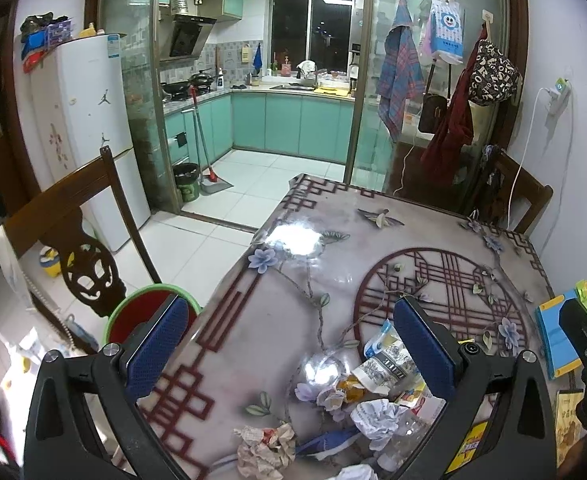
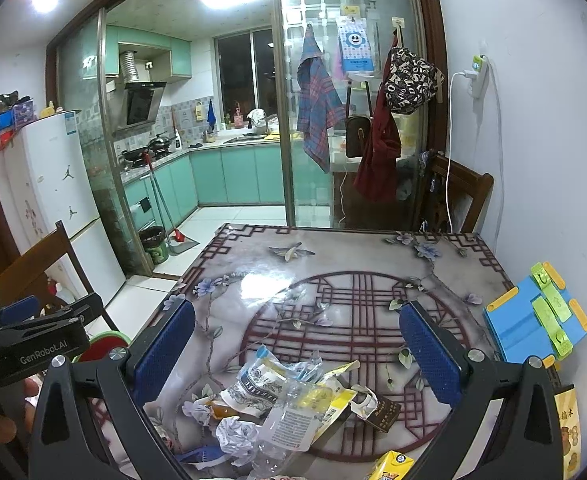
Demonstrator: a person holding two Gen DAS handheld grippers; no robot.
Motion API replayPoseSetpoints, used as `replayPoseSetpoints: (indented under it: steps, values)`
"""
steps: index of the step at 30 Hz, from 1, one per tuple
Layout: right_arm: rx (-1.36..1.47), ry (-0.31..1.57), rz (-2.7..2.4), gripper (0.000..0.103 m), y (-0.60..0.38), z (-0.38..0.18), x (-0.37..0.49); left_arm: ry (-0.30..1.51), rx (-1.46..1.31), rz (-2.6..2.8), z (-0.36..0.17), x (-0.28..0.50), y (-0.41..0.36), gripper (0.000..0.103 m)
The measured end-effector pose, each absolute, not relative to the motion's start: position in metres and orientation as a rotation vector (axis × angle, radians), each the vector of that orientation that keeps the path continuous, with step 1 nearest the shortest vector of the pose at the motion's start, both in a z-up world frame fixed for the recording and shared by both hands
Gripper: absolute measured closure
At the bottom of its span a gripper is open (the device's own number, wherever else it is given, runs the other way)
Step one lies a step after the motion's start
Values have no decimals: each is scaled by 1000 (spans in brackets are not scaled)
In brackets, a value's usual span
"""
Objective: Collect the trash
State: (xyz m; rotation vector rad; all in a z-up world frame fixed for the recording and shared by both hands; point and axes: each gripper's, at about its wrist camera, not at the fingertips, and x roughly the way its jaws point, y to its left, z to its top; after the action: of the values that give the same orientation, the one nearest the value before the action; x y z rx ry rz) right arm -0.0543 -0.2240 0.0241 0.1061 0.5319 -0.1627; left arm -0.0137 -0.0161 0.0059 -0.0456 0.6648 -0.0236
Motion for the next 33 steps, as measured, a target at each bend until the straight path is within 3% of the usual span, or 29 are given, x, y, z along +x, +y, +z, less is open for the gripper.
replayPoseSetpoints:
  steps: [33]
  values:
    - [93, 559, -139, 0, -221, 22, -54, 675, -22, -21, 3, -15, -14, 0]
